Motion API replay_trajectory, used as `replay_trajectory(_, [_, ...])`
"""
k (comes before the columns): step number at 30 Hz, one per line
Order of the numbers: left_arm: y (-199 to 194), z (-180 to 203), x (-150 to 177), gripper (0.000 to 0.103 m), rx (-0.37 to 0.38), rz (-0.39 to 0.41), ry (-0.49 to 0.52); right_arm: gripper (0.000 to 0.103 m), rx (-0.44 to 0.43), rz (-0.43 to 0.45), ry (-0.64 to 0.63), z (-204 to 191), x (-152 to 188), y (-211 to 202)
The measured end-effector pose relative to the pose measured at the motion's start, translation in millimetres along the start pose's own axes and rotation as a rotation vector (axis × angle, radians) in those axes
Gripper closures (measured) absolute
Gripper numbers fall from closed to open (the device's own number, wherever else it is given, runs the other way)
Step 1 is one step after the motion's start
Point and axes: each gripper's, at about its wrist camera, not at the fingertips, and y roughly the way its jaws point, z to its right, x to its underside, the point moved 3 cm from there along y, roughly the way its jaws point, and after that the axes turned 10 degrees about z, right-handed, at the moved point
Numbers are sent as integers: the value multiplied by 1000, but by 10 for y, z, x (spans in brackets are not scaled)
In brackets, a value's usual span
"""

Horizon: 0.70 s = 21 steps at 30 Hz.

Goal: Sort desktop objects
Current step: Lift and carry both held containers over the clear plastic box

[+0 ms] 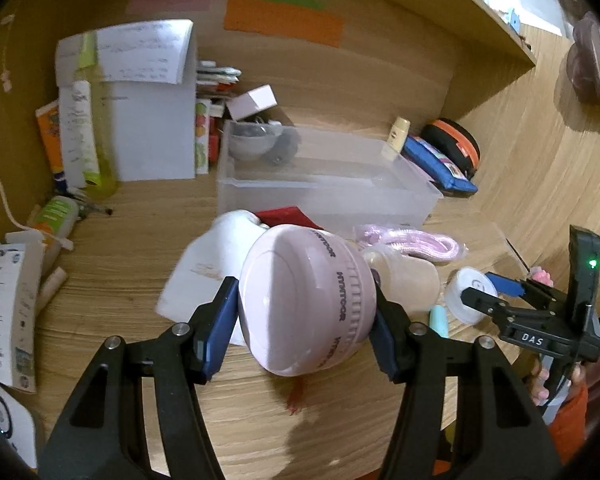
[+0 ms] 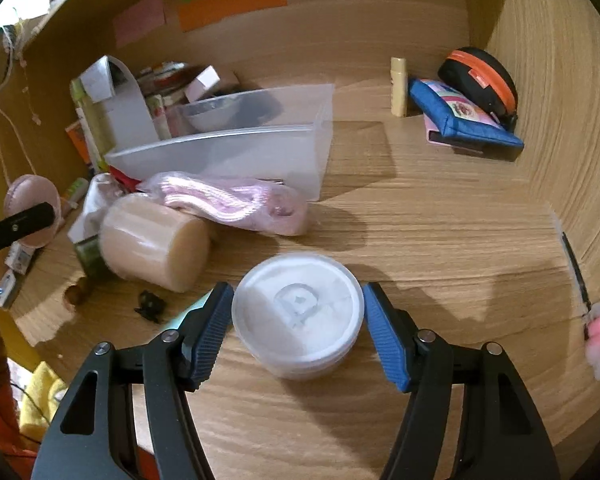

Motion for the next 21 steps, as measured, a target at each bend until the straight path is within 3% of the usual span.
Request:
replay_trajectory(11, [325, 151, -68, 43, 38, -40, -11, 41, 25, -59, -71, -31, 49, 210])
replay_trajectory(21, [352, 72, -455, 44, 13, 15, -14, 41, -19, 69, -85, -48, -468, -137])
